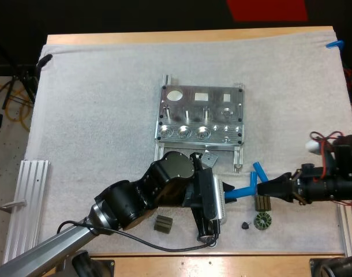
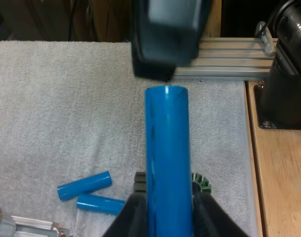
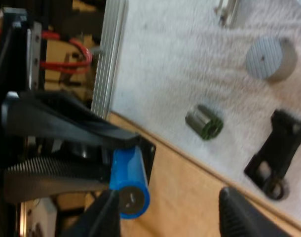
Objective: Load cells from right to left
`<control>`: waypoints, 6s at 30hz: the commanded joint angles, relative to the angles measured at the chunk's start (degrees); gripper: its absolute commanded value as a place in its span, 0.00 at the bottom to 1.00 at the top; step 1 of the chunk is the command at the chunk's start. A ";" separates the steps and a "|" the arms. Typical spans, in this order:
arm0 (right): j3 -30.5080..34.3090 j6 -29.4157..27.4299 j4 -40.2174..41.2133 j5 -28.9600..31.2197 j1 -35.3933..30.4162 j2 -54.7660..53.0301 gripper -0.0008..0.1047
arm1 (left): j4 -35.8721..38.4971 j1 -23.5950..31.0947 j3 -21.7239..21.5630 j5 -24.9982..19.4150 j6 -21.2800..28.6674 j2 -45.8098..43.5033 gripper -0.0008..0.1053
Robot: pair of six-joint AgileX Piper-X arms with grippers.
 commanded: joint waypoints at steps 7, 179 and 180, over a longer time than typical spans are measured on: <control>-0.38 1.13 -0.65 -0.98 3.15 3.20 0.44 | -0.55 -0.29 -0.43 0.54 0.22 -0.30 0.01; -18.24 -29.56 6.40 29.65 6.37 14.63 0.04 | 10.52 -0.29 1.21 -33.43 -28.15 -16.42 0.54; -19.04 -30.12 6.40 30.17 6.37 15.54 0.04 | 10.52 -0.29 1.21 -33.43 -28.15 -16.42 0.54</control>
